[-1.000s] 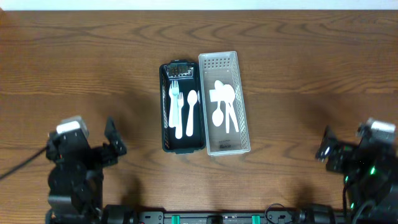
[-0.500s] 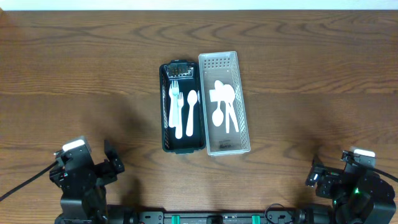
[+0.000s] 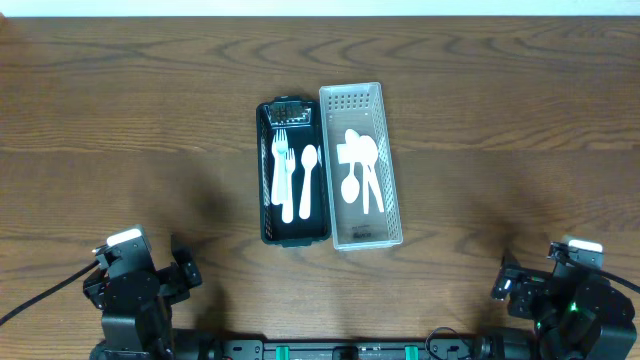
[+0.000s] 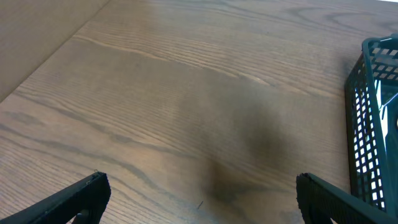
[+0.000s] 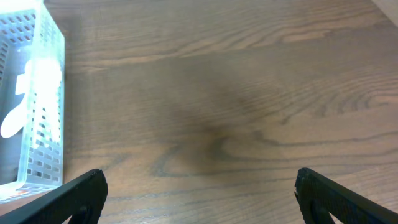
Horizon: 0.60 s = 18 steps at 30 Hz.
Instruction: Pack container
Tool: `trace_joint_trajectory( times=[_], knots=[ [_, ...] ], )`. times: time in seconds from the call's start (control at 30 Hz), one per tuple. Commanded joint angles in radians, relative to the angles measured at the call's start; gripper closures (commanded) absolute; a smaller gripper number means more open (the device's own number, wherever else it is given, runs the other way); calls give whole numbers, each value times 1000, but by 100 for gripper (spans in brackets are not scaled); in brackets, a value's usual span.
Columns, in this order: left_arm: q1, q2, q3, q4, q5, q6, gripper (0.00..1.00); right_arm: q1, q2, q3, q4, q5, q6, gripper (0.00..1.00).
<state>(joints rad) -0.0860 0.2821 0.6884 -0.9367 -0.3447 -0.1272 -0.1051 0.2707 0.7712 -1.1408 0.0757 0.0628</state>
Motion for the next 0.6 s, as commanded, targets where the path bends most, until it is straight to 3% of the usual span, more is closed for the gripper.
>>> trace_joint_trajectory(
  times=[0.0,0.27,0.37,0.47,0.57],
  knots=[
    [-3,-8,-4,-3,-16,-2,2,28,-28,-2,0,-2,-12,1],
    [-3,-8,-4,-3,-16,-2,2,65,-255,-2,0,-21,2,1],
    [-3,-8,-4,-3,-16,-2,2,79,-252,-5,43,-95,18,1],
    [-3,-8,-4,-3,-16,-2,2,105,-253,-96,256,-111,-11,1],
    [-3,-8,-4,-3,-16,-2,2,128,-253,-279,615,-110,-117,1]
  ],
)
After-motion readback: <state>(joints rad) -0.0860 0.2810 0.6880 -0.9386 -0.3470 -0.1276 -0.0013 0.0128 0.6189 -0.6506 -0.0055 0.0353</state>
